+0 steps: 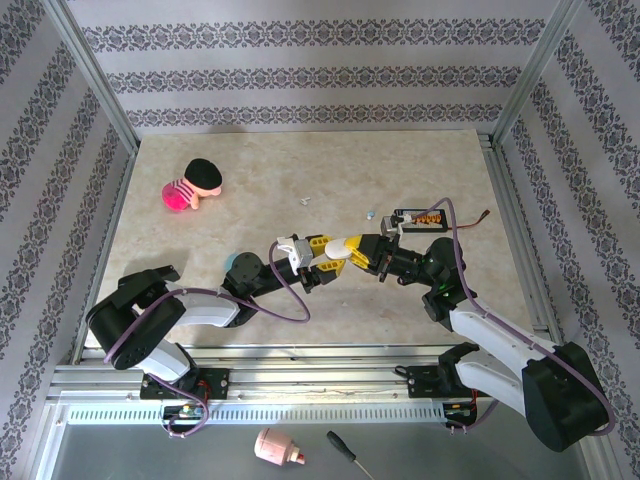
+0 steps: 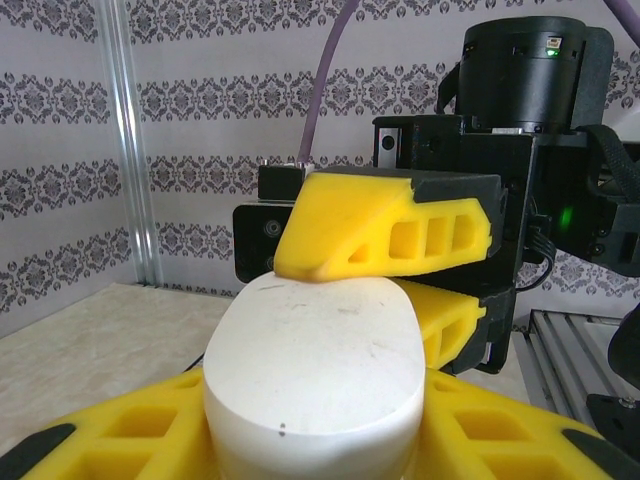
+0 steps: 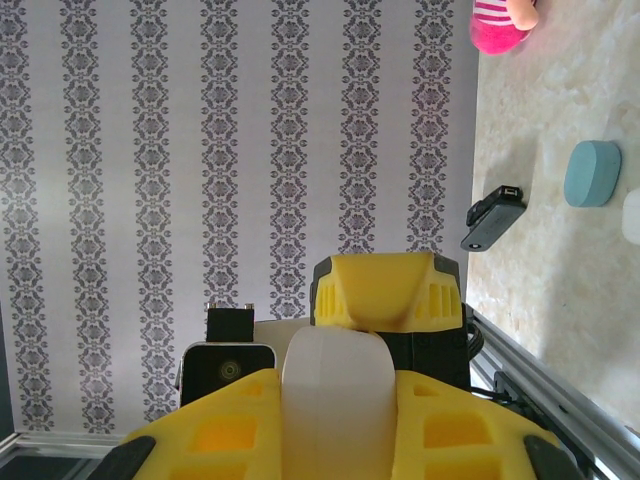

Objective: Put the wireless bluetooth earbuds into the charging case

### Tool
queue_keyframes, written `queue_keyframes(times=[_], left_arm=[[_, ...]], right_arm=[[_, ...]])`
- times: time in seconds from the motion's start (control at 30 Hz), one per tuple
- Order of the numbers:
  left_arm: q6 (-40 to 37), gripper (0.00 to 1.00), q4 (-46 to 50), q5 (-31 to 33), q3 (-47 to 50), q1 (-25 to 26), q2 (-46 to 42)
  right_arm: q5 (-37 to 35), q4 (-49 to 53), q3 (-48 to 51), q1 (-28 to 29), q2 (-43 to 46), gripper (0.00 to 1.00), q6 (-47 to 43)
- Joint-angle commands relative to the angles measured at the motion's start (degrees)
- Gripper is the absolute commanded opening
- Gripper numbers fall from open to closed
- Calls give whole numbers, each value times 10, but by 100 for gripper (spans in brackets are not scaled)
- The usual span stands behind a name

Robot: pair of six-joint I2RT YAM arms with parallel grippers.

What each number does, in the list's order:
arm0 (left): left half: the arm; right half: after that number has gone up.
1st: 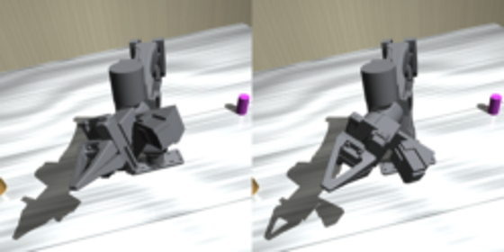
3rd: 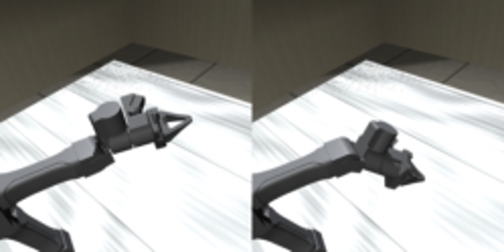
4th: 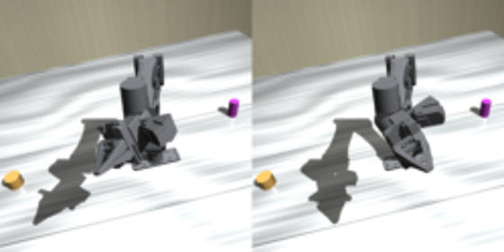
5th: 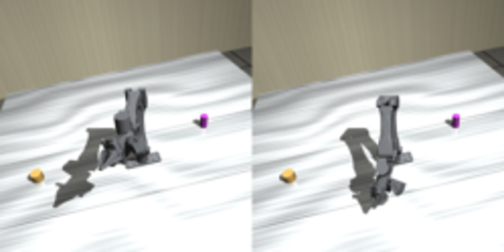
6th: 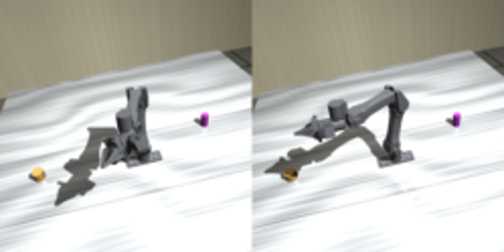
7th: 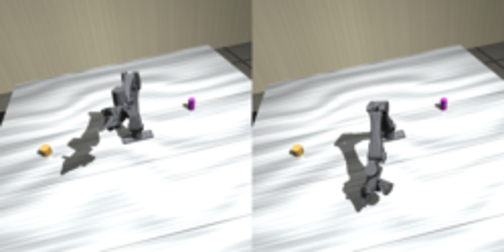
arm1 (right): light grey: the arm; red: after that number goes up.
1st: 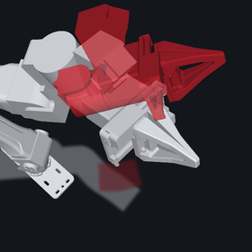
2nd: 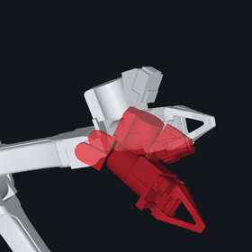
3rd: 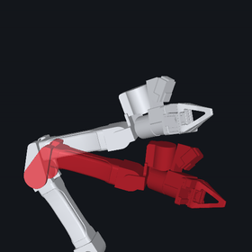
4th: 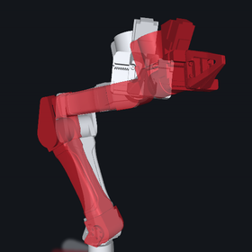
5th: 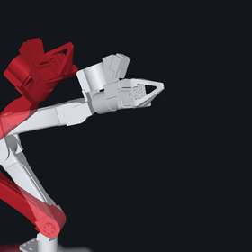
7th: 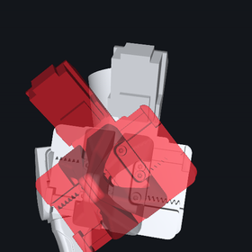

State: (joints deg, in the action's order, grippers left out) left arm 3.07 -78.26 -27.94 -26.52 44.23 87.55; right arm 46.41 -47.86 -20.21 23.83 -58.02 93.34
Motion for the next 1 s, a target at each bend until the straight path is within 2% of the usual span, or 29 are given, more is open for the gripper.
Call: queue_keyframes(times=[0.0,0.13,0.23,0.47,0.67,0.97], left_arm=[[5,40,-35,-26,-13,0,5],[4,36,-35,-30,-13,0,6],[4,47,-35,-30,-12,0,8],[5,44,-35,-32,-12,-1,9],[4,47,-35,-33,-12,0,15],[8,32,-35,-34,-15,0,13]], right_arm=[[-17,-20,2,-5,10,12,5],[-18,-21,2,-5,10,12,6],[-19,-20,2,-5,11,12,7],[-22,-21,2,-4,8,12,9],[-21,-20,2,-4,11,13,10],[-21,-13,2,-4,12,13,7]])
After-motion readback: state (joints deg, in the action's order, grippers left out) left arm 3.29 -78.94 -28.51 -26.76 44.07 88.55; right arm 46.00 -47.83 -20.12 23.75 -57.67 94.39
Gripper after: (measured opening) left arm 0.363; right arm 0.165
